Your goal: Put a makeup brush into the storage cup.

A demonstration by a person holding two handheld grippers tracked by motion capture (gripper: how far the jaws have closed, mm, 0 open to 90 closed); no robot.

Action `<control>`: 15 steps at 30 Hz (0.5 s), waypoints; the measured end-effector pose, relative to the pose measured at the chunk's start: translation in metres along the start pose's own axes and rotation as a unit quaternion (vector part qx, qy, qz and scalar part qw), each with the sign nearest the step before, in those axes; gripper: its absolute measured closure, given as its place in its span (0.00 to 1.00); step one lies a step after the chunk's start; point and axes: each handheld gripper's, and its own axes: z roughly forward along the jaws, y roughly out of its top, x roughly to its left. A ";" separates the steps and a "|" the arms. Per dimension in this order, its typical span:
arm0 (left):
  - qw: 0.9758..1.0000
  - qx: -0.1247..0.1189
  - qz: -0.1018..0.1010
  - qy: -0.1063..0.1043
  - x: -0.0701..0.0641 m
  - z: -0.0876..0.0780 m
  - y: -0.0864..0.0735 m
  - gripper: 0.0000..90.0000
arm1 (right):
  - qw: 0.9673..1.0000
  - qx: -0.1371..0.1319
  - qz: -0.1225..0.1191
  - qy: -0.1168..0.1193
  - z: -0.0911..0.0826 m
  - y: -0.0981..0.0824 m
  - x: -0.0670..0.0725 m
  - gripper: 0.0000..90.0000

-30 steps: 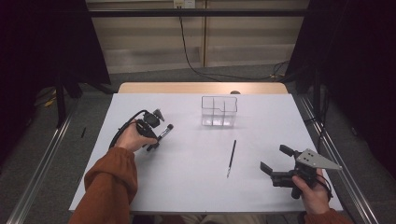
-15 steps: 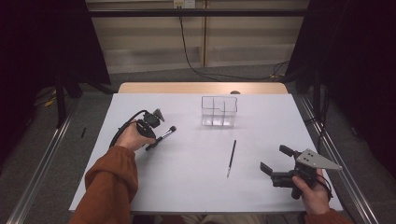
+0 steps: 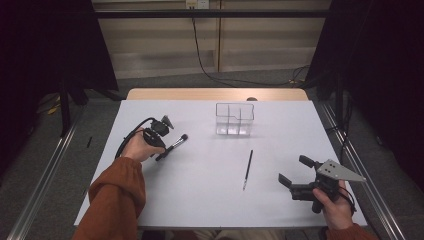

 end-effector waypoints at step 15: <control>0.996 -0.085 -0.031 -0.015 0.006 -0.013 -0.012 0.89 | 1.000 -0.001 0.002 -0.002 0.000 0.000 0.000 0.00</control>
